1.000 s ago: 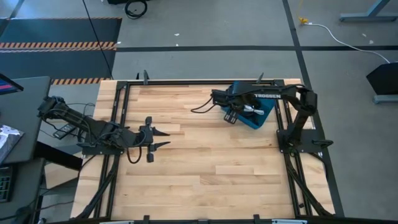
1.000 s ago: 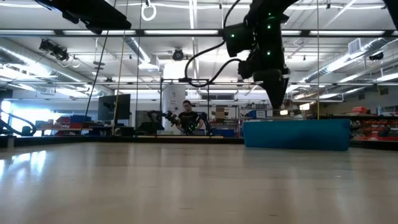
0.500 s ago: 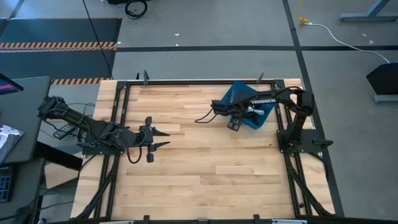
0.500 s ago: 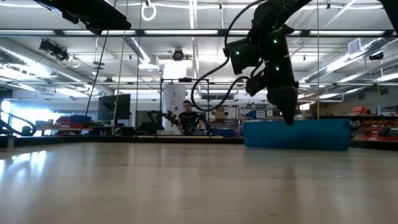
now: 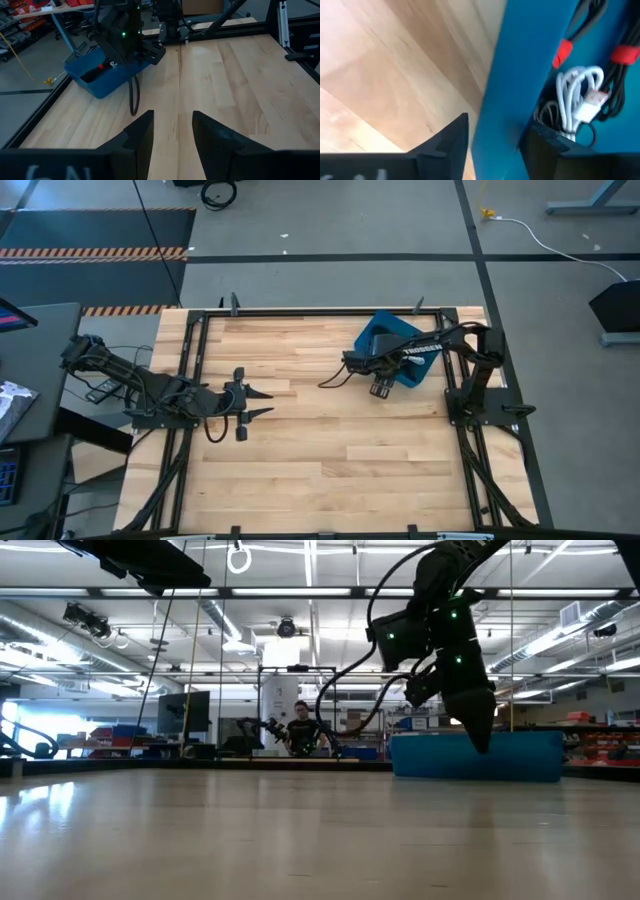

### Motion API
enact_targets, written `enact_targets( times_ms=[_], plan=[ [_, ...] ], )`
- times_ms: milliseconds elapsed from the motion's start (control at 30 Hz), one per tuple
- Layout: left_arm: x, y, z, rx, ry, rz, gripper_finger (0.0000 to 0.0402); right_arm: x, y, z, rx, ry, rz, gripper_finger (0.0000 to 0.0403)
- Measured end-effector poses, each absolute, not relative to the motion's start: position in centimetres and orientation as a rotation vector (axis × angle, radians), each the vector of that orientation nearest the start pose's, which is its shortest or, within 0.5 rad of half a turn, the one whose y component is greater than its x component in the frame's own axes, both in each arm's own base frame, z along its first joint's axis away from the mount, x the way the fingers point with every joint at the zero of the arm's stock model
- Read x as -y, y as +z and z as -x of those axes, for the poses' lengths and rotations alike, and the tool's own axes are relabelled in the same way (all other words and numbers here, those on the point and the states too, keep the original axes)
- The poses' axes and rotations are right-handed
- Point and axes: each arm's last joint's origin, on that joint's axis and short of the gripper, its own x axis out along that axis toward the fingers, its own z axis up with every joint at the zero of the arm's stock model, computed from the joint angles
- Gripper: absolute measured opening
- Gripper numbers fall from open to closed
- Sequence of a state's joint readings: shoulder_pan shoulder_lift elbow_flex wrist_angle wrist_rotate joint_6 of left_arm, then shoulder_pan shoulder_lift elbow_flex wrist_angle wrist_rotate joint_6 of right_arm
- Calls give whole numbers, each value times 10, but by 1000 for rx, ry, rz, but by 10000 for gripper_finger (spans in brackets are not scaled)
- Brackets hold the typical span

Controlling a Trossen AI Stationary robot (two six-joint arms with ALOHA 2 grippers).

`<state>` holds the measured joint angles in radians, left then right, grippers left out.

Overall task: Pick and place USB-C Cables
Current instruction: Move the bin to the center of the table

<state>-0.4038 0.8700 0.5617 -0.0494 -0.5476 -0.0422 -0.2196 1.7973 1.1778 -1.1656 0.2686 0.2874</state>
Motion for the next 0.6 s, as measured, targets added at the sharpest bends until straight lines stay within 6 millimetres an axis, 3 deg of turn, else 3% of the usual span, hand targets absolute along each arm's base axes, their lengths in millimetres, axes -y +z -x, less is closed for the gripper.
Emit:
enact_targets(
  times_ms=[300,467,600],
  plan=[
    [60,256,-179,-315,149,-123,142,45,172,-301,-1632,-472,-51,14],
    [60,256,-179,-315,149,-124,142,21,172,-310,-1565,-363,67,7],
    [60,256,-179,-315,149,-124,142,3,175,-320,-1487,-308,55,5]
  ],
)
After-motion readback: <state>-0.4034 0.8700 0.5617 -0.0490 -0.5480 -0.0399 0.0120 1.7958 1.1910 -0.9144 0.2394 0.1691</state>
